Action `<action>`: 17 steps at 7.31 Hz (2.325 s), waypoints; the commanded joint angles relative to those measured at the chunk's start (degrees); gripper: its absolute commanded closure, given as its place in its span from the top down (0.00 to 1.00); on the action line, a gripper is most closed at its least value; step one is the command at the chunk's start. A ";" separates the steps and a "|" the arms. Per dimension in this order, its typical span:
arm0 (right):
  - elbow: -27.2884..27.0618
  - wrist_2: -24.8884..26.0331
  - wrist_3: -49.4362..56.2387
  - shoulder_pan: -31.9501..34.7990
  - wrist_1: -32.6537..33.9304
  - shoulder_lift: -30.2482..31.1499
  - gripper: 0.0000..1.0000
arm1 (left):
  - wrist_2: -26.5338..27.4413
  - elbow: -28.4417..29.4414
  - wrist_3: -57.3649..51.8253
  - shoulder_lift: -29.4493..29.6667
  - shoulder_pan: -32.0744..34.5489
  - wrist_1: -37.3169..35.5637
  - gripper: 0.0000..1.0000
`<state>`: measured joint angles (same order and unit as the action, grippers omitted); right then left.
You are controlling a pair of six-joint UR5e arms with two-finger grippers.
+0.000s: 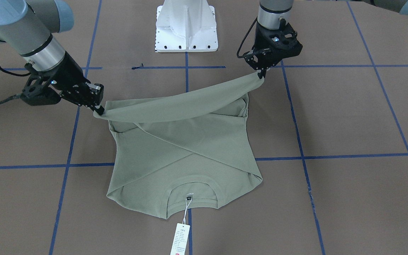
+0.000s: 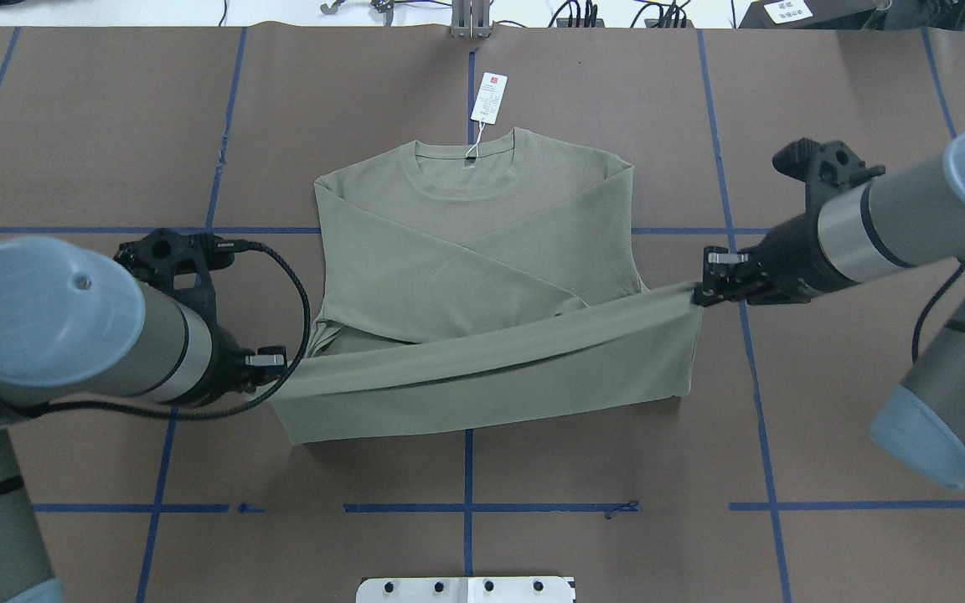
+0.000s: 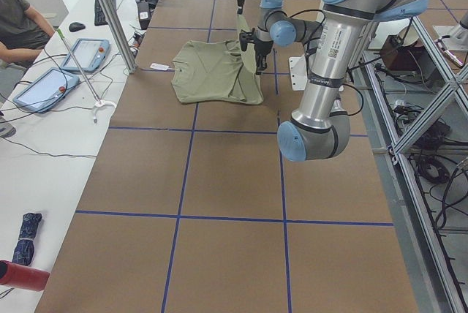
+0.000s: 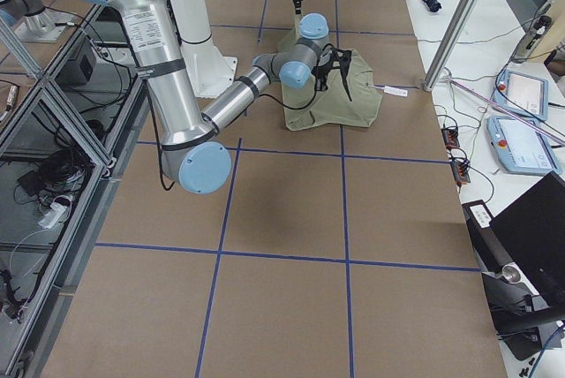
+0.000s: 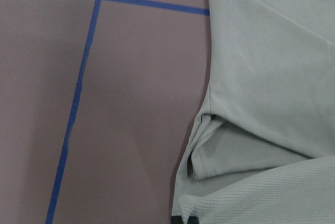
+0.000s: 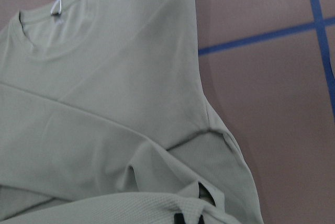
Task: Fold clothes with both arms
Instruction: 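Lift the hem with both grippers and fold it toward the collar, then lay the hem near the collar and open both grippers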
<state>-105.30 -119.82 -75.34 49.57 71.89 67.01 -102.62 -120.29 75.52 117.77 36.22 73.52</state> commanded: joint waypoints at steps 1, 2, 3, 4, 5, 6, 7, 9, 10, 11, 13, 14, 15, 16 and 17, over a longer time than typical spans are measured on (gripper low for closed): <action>14.09 1.07 0.89 2.72 -0.52 -9.93 0.00 | -2.31 13.25 -3.25 3.67 7.52 9.75 0.00; 20.77 3.60 1.07 2.72 -2.61 -13.27 0.00 | -2.23 21.94 -3.45 5.61 8.77 16.85 0.00; 27.89 4.49 1.07 2.46 -7.16 -14.96 0.00 | -2.23 29.86 -3.10 6.59 8.78 25.27 0.00; 32.74 4.94 1.07 2.29 -11.38 -15.06 0.00 | -2.14 36.11 -2.75 7.73 8.78 31.10 0.00; 35.32 5.99 1.07 1.76 -13.42 -15.24 0.00 | -2.06 39.40 -2.57 8.09 8.78 33.68 0.00; 35.51 6.17 1.07 1.50 -13.45 -15.41 0.00 | -1.97 40.04 -2.83 8.35 8.78 33.70 0.00; 35.78 6.17 0.99 1.32 -13.45 -15.85 0.00 | -1.88 40.30 -2.84 8.44 8.78 33.71 0.00; 35.78 6.17 0.98 1.32 -13.45 -16.21 0.00 | -1.88 41.44 -1.96 9.49 8.69 34.05 0.00; 35.87 6.26 0.98 1.32 -13.36 -16.64 0.00 | -1.79 42.15 -1.52 10.72 8.69 34.06 0.00; 35.87 6.26 0.98 1.32 -13.36 -16.73 0.00 | -1.79 43.46 -0.82 11.95 8.69 34.06 0.00; 36.22 6.26 1.07 1.41 -13.36 -16.82 0.00 | -1.70 44.88 -0.81 12.58 8.78 34.14 0.00; 36.66 6.35 1.07 1.41 -13.36 -17.08 0.00 | -1.27 44.88 -0.81 12.66 8.78 34.14 0.00; 36.75 6.44 1.07 1.41 -13.36 -17.00 0.00 | -1.18 44.88 -0.90 12.58 8.78 34.14 0.00; 37.01 6.70 0.99 1.32 -13.44 -17.09 0.00 | -1.00 44.88 -0.90 12.58 8.78 34.14 0.00; 37.01 6.87 1.07 1.32 -13.36 -17.09 0.95 | -1.00 44.88 -1.25 12.58 8.78 34.23 0.47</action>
<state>-68.41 -113.17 -74.30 50.93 58.50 49.96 -103.71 -75.43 74.54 130.34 44.99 107.69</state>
